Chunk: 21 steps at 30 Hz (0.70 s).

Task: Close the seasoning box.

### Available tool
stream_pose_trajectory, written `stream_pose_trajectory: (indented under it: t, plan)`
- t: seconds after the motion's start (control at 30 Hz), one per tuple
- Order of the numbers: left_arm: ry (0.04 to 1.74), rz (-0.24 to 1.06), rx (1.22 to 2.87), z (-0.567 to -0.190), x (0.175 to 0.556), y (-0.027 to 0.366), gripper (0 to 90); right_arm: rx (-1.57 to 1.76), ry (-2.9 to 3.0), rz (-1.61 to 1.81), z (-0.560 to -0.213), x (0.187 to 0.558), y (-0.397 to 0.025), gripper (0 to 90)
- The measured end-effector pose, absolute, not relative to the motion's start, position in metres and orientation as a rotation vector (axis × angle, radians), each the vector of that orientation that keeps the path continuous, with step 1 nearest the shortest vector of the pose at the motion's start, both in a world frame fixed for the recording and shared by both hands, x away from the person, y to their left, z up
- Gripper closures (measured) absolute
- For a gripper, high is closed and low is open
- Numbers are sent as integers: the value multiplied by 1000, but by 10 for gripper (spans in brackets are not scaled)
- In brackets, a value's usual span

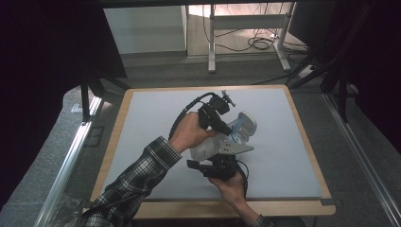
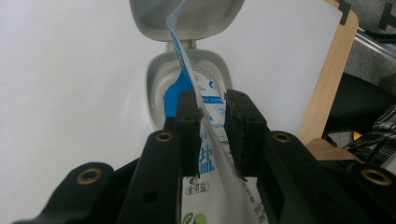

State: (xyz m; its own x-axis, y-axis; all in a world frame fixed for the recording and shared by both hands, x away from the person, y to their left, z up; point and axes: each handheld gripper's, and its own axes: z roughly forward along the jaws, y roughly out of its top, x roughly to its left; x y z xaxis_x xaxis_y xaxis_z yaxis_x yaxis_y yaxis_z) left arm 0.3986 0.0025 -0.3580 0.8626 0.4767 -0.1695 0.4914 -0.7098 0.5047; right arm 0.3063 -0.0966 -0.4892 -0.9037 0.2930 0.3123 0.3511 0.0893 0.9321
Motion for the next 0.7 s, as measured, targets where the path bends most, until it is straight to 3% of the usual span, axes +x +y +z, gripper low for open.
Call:
stream_pose_trajectory:
  t: [0.7]
  plan:
    - [704, -36, 2490, -357, 399, 1, 746, -671, -2281, -1991, -489, 306, -97, 583]
